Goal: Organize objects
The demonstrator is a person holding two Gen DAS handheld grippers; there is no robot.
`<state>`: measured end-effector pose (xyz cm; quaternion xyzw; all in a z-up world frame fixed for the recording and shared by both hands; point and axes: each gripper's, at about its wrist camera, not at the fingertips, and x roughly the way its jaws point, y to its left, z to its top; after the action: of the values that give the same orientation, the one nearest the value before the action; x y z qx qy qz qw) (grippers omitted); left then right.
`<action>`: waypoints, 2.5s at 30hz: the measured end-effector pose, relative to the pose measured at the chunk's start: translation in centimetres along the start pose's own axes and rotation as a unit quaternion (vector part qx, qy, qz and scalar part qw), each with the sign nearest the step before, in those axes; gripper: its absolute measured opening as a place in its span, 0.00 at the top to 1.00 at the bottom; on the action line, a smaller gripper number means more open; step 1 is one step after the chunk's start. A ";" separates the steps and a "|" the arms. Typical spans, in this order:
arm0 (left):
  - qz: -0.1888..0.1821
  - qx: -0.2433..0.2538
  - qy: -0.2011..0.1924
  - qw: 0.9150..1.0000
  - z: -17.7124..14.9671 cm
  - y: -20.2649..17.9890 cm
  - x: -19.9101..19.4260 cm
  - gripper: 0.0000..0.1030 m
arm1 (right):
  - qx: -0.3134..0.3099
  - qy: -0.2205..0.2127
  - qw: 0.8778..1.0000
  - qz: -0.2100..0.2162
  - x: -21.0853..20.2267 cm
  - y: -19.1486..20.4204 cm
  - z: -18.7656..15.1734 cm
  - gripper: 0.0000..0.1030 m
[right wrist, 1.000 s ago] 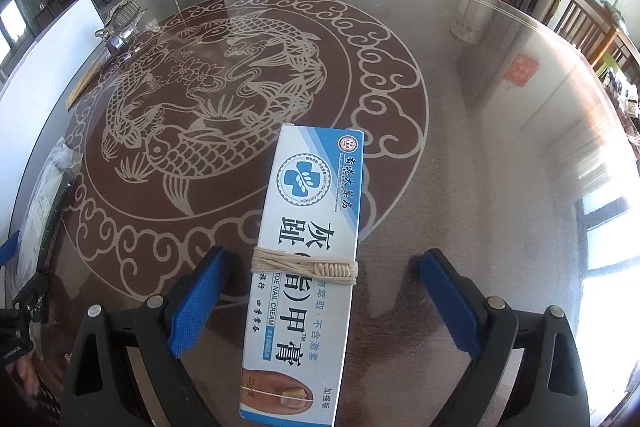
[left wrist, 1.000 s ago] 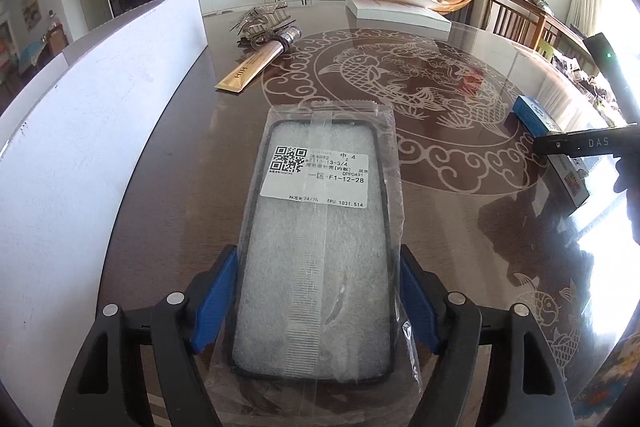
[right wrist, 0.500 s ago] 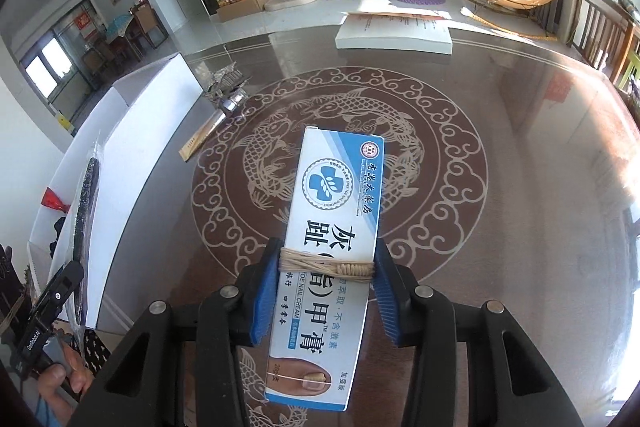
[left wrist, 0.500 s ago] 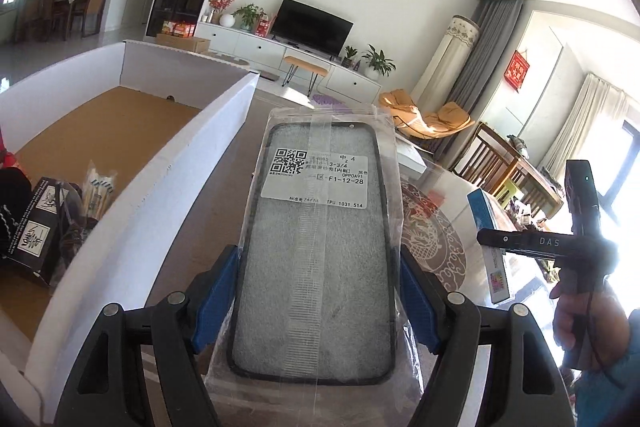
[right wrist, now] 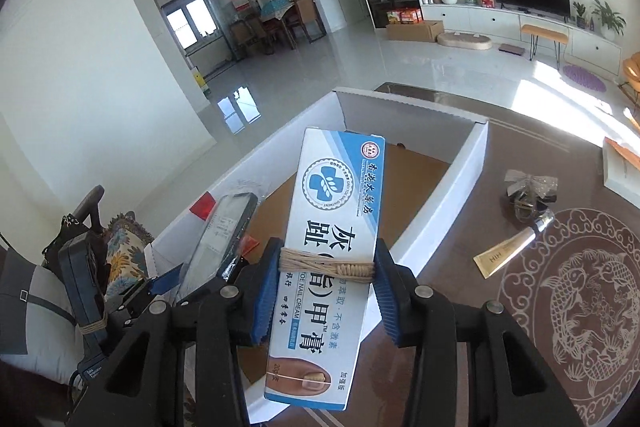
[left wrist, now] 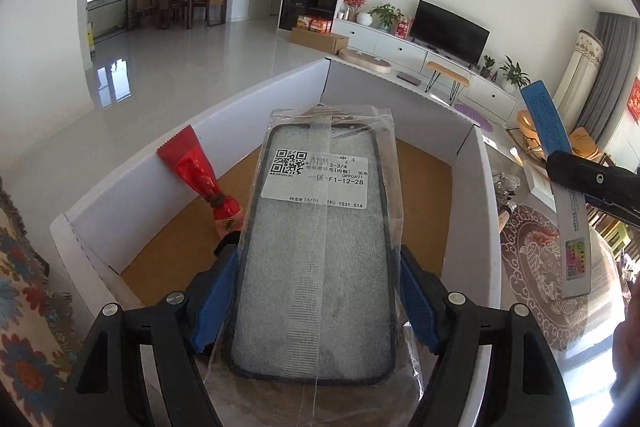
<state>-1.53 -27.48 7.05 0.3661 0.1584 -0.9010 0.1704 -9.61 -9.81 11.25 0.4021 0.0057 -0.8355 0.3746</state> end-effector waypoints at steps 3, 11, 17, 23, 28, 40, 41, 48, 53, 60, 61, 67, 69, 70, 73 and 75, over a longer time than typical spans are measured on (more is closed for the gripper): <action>0.021 -0.014 0.013 1.000 0.2 1.4 1.2 0.23 | -0.018 0.030 0.999 0.001 5.1 2.0 -0.3 0.56; 0.026 -0.016 -0.003 1.000 0.1 2.2 1.1 0.13 | 0.003 0.027 0.999 -0.021 7.3 0.9 -2.5 0.16; 0.022 -0.008 -0.010 1.000 -0.6 0.5 -0.2 0.13 | 0.011 -0.006 0.998 -0.063 3.4 -2.8 -4.0 0.11; 0.009 0.006 -0.024 1.000 -1.0 -2.0 -2.0 0.13 | 0.035 0.006 0.991 -0.127 0.4 -9.2 -7.7 0.10; -0.051 0.053 -0.044 0.996 -3.4 -6.9 -5.0 0.13 | 0.041 0.040 0.977 -0.204 -1.9 -15.6 -14.2 0.10; -0.180 0.181 0.074 0.964 -15.2 -21.8 -1.7 0.13 | 0.128 0.028 0.948 -0.290 -9.9 -24.9 -25.1 0.09; -0.177 0.195 0.076 0.962 -16.0 -22.3 -1.3 0.13 | 0.136 0.022 0.948 -0.286 -10.2 -25.2 -25.1 0.09; -0.143 0.257 0.069 0.953 -18.4 -23.2 0.3 0.13 | 0.130 0.034 0.944 -0.301 -9.4 -25.0 -24.8 0.01; -0.146 0.245 0.072 0.956 -18.0 -22.8 0.5 0.13 | 0.126 0.036 0.946 -0.297 -9.3 -24.9 -24.9 0.00; -0.147 0.246 0.077 0.955 -18.2 -22.8 0.8 0.13 | 0.127 0.036 0.946 -0.297 -9.2 -24.9 -24.9 0.00; -0.146 0.248 0.078 0.955 -18.2 -22.8 0.8 0.13 | 0.127 0.036 0.946 -0.298 -9.2 -24.9 -24.9 0.00; -0.146 0.259 0.081 0.951 -18.5 -23.2 0.9 0.13 | 0.127 0.036 0.946 -0.298 -9.2 -24.9 -24.9 0.00; -0.145 0.262 0.084 0.951 -18.7 -23.3 1.0 0.13 | 0.127 0.036 0.945 -0.298 -9.2 -24.9 -24.9 0.00; -0.145 0.263 0.085 0.950 -18.7 -23.3 1.0 0.13 | 0.127 0.036 0.945 -0.298 -9.2 -24.9 -24.9 0.00; -0.144 0.267 0.087 0.949 -18.9 -23.5 1.1 0.13 | 0.127 0.036 0.945 -0.299 -9.2 -25.0 -25.0 0.00; -0.144 0.269 0.089 0.948 -19.0 -23.6 1.1 0.13 | 0.127 0.036 0.945 -0.299 -9.2 -24.9 -25.1 0.00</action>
<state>-0.80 1.18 -2.88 0.4499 -0.0242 -0.8891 -0.0807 -4.97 21.64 -6.75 0.4558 0.0329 -0.8879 0.0525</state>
